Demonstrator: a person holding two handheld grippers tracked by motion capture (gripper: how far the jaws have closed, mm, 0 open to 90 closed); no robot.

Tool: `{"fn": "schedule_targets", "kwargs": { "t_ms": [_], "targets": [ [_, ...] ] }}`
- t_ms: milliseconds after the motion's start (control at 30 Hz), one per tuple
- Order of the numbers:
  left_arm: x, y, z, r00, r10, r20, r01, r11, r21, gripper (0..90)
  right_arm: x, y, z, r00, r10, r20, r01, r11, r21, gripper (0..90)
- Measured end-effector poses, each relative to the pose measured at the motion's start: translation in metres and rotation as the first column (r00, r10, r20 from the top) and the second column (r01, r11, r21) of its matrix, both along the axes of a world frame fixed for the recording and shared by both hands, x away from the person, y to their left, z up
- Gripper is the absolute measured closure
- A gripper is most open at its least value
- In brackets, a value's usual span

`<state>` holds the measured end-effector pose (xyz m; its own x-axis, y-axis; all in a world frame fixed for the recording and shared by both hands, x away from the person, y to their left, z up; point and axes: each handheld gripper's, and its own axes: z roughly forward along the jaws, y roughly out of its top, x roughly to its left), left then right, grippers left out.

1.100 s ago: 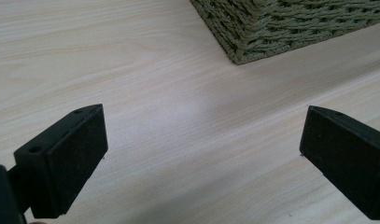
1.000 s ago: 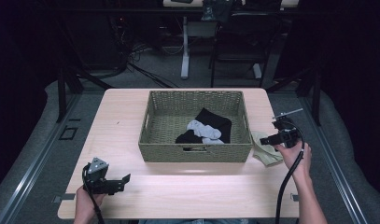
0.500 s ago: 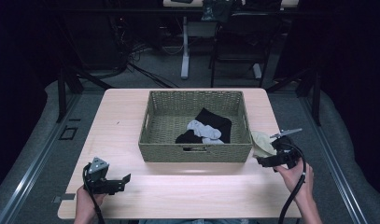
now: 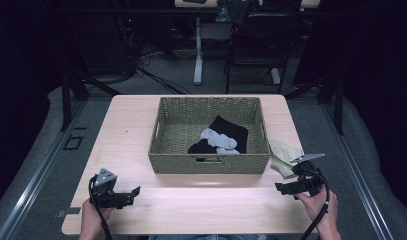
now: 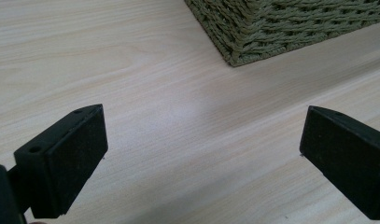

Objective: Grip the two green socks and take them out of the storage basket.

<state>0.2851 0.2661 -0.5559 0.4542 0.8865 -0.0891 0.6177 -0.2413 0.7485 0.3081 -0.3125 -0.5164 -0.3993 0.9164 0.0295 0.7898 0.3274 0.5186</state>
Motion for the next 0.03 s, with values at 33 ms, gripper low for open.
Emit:
{"fn": "schedule_targets", "kwargs": {
  "t_ms": [33],
  "targets": [
    [0.0000, -0.0002, 0.0001, 1.0000, -0.001, -0.001, 0.001, 1.0000, 0.002, 0.9, -0.0001, -0.0008, -0.0004, 1.0000, -0.003, 0.004, 0.003, 1.0000, 0.009, 1.9]
  ]
}}
